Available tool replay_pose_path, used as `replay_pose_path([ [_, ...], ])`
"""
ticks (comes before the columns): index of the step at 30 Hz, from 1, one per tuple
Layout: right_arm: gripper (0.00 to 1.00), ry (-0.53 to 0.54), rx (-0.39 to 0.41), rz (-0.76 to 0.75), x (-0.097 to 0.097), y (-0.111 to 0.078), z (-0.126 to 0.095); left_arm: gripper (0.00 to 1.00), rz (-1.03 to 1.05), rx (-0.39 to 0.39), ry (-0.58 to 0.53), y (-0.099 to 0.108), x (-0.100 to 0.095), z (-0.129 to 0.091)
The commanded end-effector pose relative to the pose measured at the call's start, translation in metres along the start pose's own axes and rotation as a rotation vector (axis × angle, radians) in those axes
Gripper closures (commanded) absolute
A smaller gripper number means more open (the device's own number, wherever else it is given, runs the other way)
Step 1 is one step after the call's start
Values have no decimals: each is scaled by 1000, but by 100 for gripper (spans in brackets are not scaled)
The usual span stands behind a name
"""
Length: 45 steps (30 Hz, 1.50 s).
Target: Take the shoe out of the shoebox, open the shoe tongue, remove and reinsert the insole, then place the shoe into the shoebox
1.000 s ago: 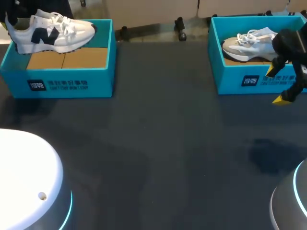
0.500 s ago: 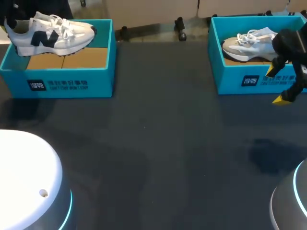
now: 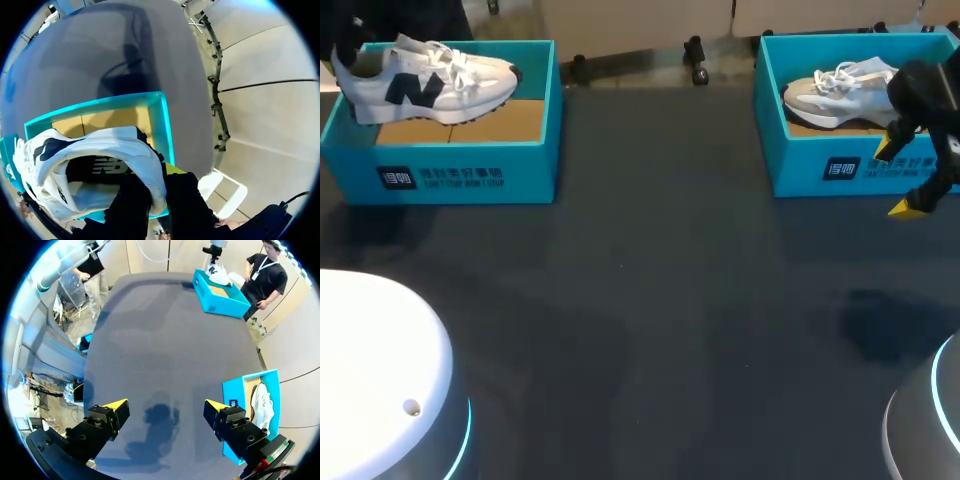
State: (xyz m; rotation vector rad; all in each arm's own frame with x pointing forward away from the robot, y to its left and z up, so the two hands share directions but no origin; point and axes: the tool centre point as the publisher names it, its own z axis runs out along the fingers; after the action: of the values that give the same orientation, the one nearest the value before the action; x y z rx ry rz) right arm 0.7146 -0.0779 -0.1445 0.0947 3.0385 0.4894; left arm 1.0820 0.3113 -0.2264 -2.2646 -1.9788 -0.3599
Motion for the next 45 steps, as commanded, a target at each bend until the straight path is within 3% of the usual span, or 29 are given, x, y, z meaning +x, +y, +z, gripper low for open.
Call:
replay_pose_path([
  [1,0,2,3,1,-1,1,1,100,-1,19,5,8,-2,10],
  [22,0,2,3,1,-1,1,1,100,-23,19,41,2,-28,60],
  [45,0,2,3,1,-1,1,1,100,-3,38,39,-11,-42,102],
])
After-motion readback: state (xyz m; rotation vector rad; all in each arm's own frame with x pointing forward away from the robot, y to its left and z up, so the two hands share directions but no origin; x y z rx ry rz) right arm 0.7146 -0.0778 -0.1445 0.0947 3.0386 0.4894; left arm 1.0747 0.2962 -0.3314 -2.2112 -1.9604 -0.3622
